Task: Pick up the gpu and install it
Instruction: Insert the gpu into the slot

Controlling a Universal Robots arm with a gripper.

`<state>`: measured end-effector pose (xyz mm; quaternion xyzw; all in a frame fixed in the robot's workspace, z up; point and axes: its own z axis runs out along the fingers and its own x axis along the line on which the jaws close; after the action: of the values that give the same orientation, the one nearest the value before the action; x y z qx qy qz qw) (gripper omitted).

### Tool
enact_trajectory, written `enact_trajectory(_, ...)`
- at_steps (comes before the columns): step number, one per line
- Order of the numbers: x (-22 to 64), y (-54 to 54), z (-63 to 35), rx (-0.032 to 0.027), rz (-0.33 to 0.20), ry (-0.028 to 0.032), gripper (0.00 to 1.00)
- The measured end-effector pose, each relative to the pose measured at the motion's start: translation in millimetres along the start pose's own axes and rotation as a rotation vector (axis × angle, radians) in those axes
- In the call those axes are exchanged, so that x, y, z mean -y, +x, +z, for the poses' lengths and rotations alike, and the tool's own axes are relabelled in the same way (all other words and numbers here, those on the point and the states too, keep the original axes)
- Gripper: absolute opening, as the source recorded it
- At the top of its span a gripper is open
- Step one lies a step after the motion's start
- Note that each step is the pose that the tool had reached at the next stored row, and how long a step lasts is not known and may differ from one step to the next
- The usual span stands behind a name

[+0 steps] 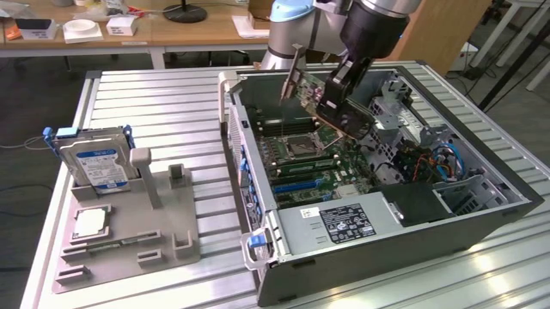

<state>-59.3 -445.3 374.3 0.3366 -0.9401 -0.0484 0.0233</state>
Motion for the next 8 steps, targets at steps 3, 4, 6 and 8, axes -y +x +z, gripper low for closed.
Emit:
enact_trajectory(3,-0.1,0.2,0.1,0.0233,-0.003,0.0193,0.28)
enact_trajectory(4,-0.2,0.2,0.2,0.0298,-0.004,0.0247,0.28)
enact_trajectory(6,-0.2,0.3,0.3,0.0406,-0.006,0.0337,0.28)
enact_trajectory(8,-0.3,0.3,0.5,0.0498,-0.007,0.0416,0.28)
